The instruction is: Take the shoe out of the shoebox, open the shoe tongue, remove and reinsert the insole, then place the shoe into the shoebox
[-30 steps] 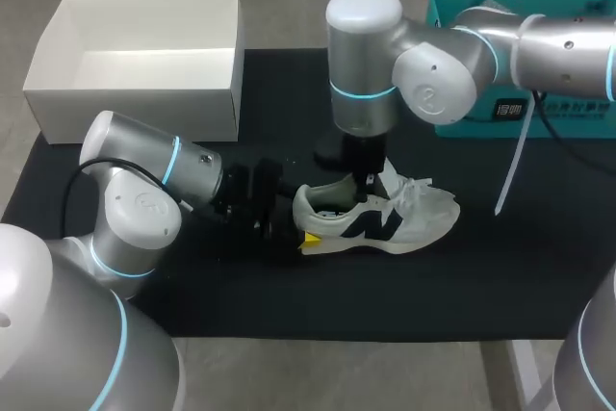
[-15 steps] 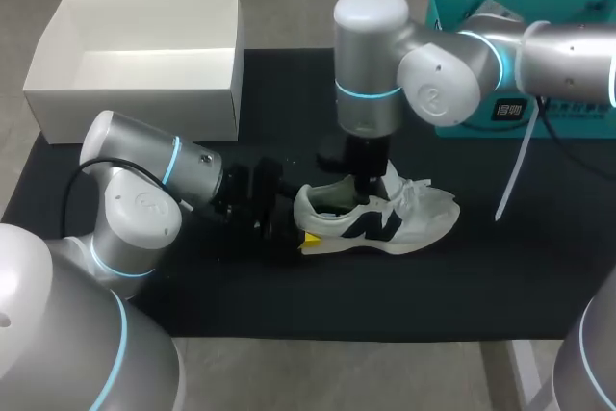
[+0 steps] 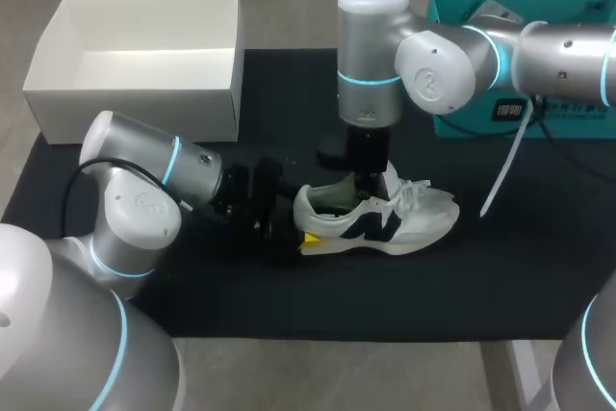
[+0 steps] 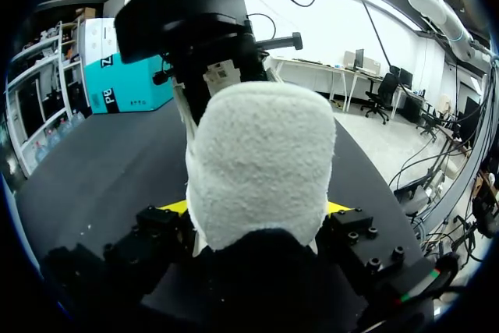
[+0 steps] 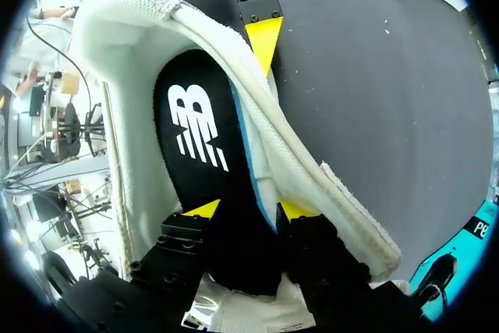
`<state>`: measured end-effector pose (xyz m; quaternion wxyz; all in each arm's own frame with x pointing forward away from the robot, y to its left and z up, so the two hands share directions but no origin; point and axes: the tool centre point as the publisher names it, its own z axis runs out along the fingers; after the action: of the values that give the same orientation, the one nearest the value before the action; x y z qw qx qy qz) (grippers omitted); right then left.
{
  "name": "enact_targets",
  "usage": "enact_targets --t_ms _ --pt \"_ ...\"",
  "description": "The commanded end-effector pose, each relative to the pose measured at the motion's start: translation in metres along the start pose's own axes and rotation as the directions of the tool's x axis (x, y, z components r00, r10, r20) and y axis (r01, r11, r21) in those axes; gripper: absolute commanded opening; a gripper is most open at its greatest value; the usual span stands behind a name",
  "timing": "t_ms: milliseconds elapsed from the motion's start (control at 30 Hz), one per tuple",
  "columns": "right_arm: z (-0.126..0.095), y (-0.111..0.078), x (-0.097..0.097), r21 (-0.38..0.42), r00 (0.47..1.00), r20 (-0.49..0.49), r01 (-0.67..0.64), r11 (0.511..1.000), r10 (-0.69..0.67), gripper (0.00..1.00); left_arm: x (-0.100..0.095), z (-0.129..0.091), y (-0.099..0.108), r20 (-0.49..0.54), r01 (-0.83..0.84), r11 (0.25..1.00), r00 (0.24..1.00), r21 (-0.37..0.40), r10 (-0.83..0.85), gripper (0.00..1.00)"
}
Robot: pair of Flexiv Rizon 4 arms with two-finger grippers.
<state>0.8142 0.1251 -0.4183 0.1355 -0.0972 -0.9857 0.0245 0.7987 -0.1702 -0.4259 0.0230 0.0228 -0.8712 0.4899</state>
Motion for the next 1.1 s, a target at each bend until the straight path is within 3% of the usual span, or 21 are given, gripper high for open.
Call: enact_targets --t_ms 33,133,233,300,433,533,867,1100 --pt "0.063 0.008 0.004 0.032 1.000 -0.026 -0.015 0.999 0.016 0.42 0.000 0.001 0.000 0.001 0.000 1.000 1.000 -0.005 0.000 0.00" --pt "0.074 0.007 0.006 0.058 0.998 -0.047 -0.030 0.998 0.033 0.31 0.000 0.001 0.000 0.001 0.000 1.000 1.000 -0.005 0.000 0.00" --pt "0.083 0.005 0.007 0.065 0.997 -0.062 -0.051 0.997 0.055 0.07 0.000 0.001 0.000 0.001 0.000 1.000 1.000 -0.005 0.000 0.00" --pt "0.086 0.003 0.008 0.072 0.995 -0.066 -0.070 0.995 0.075 0.00 0.000 0.001 0.000 0.001 0.000 1.000 1.000 -0.005 0.000 0.00" --pt "0.087 -0.004 0.010 0.061 0.991 -0.070 -0.112 0.992 0.116 0.00 0.000 0.001 0.000 0.001 0.000 1.000 1.000 -0.005 0.000 0.00" --pt "0.077 -0.010 0.010 0.055 0.988 -0.043 -0.146 0.988 0.148 0.00 0.000 0.001 0.000 0.001 0.000 1.000 1.000 -0.005 0.000 0.00" --pt "0.002 -0.031 0.013 -0.091 0.972 0.093 -0.208 0.974 0.216 0.00 0.000 0.001 0.000 0.001 0.000 1.000 1.000 -0.005 0.000 0.00" --pt "-0.027 -0.029 0.014 -0.108 0.969 0.148 -0.181 0.977 0.196 0.00 0.000 0.001 0.000 0.001 0.000 1.000 1.000 -0.005 0.000 0.00"
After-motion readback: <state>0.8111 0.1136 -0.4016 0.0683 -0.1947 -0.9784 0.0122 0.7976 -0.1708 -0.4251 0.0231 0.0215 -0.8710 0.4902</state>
